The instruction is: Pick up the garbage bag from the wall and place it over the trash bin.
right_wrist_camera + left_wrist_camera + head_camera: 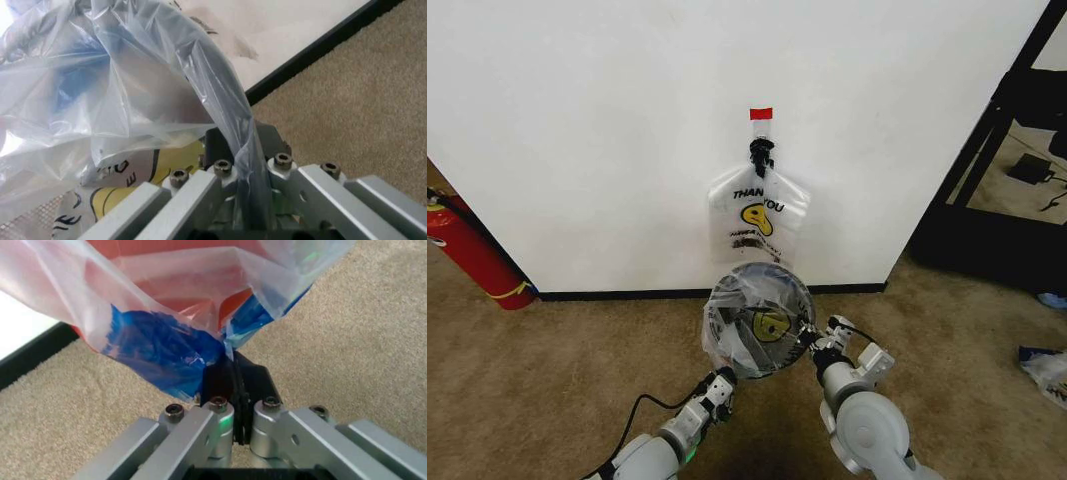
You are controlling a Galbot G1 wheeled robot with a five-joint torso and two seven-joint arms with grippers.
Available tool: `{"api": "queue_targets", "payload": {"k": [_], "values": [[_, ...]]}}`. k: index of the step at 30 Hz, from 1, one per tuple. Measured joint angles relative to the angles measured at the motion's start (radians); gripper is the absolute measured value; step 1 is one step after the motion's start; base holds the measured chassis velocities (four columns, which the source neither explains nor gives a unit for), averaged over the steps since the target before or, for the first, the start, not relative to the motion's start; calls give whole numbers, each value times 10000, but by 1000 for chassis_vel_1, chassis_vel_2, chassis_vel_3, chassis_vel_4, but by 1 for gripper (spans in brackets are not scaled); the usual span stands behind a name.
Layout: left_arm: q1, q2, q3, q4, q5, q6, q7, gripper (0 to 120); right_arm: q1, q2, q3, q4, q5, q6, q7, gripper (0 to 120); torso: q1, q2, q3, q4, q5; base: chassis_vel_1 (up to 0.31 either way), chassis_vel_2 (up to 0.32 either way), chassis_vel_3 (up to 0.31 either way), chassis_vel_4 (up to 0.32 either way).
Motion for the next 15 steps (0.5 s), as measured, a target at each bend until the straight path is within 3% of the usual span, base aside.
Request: {"api": "queue_targets", "payload": {"k": [6,10,15], "values": [[92,-101,-2,6,-7,-18,-55,0,14,-1,-7,4,-3,-2,-10,0,0,0,0,0,0,0,0,0,0],[335,215,-95,-473,175,-246,-145,0,55,50,8,-38,-14,3,-27,0,0,0,0,0,-1,0,0,0,0],[640,630,-170,-986,366,-312,-387,15,142,137,52,-232,-77,37,-52,0,0,0,0,1,0,0,0,0,0]]}}
